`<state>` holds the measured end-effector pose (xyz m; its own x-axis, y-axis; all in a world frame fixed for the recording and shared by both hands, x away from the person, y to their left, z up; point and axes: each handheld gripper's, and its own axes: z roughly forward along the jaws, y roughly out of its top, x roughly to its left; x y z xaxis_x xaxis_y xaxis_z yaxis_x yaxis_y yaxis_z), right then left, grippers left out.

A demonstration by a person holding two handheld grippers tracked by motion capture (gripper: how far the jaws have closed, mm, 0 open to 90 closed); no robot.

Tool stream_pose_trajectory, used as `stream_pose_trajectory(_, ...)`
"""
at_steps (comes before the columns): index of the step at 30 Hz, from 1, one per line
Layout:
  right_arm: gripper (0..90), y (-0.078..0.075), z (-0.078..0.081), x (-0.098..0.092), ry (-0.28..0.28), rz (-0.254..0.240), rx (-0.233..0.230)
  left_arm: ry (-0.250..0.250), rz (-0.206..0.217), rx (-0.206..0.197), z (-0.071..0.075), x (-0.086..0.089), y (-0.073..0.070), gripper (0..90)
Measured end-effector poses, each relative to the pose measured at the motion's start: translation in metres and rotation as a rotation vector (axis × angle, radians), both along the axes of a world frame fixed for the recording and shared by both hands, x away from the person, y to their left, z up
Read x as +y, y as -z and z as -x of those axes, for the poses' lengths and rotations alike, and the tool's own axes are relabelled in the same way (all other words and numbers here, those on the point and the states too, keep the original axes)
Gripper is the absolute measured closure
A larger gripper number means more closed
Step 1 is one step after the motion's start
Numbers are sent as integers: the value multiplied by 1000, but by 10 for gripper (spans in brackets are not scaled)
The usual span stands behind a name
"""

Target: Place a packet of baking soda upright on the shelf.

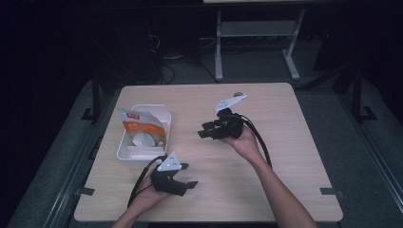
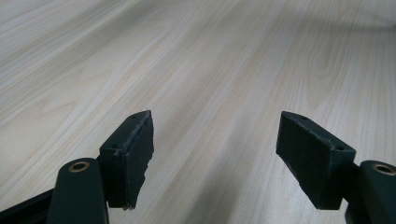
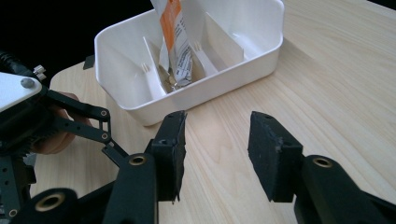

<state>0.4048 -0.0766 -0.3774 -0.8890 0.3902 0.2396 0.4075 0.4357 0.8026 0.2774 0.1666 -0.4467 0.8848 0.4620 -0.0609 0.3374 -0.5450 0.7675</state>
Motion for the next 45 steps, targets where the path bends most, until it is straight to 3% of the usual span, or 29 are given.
stream_pose_trajectory(22, 458, 7, 17, -56, 77, -12, 7, -4, -1, -1, -1, -2, 1, 272)
stream_pose_trajectory(28, 439, 9, 23, -73, 93, -15, 39, -12, 0, -9, -3, -2, 0, 272)
stream_pose_trajectory(45, 394, 18, 41, -109, 139, -37, 31, -23, 8, -7, -5, -4, 1, 267)
